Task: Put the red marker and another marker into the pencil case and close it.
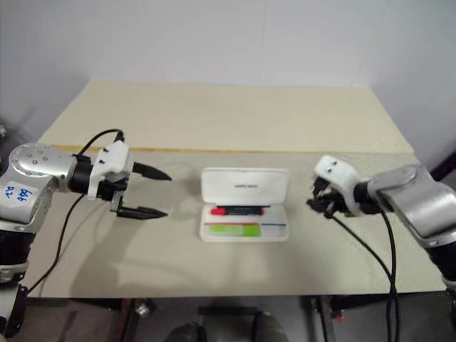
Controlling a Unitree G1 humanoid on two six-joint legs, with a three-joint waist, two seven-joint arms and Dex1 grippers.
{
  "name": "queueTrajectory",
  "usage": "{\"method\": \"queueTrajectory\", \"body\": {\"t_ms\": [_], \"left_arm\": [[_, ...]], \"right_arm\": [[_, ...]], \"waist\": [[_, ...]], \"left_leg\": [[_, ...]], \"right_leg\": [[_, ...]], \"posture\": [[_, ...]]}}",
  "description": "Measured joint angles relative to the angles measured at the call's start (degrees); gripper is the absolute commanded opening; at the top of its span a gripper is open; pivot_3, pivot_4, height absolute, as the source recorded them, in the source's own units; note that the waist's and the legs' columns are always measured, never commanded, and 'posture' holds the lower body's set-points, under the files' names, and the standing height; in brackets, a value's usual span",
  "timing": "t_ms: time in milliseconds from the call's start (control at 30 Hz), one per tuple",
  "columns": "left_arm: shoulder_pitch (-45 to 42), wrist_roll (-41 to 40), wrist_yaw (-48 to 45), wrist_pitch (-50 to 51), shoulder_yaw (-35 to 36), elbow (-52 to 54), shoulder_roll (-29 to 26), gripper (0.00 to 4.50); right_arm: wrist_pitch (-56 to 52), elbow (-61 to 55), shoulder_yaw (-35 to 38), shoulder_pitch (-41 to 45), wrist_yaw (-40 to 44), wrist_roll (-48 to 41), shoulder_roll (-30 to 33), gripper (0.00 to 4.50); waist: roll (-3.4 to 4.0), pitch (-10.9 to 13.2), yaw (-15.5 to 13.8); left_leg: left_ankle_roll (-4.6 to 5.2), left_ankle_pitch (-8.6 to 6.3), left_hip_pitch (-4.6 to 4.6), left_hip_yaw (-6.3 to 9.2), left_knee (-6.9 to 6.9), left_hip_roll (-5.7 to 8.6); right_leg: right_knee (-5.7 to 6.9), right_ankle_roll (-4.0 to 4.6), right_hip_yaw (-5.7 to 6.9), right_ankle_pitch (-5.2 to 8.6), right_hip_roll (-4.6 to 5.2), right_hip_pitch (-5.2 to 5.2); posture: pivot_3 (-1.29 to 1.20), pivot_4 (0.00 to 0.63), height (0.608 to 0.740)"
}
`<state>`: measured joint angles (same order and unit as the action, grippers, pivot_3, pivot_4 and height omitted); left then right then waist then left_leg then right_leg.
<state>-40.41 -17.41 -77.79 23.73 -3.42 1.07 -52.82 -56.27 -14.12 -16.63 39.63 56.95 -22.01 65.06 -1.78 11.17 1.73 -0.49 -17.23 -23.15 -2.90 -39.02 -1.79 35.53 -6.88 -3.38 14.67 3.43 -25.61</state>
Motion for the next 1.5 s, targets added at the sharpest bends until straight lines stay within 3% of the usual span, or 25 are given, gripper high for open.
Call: {"method": "queueTrajectory", "body": {"t_ms": [767,1033,1067,1400,1500], "left_arm": [[6.3,0.1,-0.2,0.1,-1.9,3.6,-0.1,4.5],[6.3,0.1,0.6,0.1,-2.1,4.8,0.2,4.5],[6.3,0.1,0.7,0.1,-2.1,5.0,0.2,4.5],[6.3,0.1,0.8,0.1,-2.1,5.0,0.2,4.5],[6.3,0.1,0.9,0.0,-2.1,5.0,0.2,4.5]], "right_arm": [[7.7,-1.5,-10.1,4.0,8.5,8.9,-11.4,0.35],[10.0,-0.2,-10.3,3.9,10.0,11.5,-11.9,0.35],[10.2,0.2,-10.3,3.9,10.3,11.9,-11.9,1.07],[11.7,2.7,-10.3,4.9,12.1,13.6,-13.9,4.38],[12.8,3.3,-9.4,5.0,12.0,13.6,-15.0,4.45]], "waist": [[-0.01,0.0,-0.1],[-0.01,0.0,-0.1],[-0.01,0.0,-0.1],[-0.01,0.0,-0.1],[-0.01,0.0,-0.1]], "left_leg": [[-0.01,0.01,0.03,0.04,-0.08,0.0],[-0.01,0.01,0.02,0.04,-0.08,0.0],[-0.01,0.01,0.03,0.04,-0.08,0.0],[-0.02,0.01,0.04,0.04,-0.09,0.0],[-0.02,0.01,0.04,0.04,-0.09,0.0]], "right_leg": [[0.12,0.03,0.04,0.02,0.0,0.0],[0.15,0.03,0.04,0.01,0.02,0.0],[0.16,0.03,0.04,0.01,0.02,0.0],[0.2,0.03,0.05,0.02,0.01,0.0],[0.19,0.03,0.05,0.01,0.01,0.0]], "posture": [[0.0,0.15,0.74],[0.0,0.15,0.74],[0.0,0.15,0.74],[0.0,0.15,0.74],[0.0,0.15,0.74]]}}
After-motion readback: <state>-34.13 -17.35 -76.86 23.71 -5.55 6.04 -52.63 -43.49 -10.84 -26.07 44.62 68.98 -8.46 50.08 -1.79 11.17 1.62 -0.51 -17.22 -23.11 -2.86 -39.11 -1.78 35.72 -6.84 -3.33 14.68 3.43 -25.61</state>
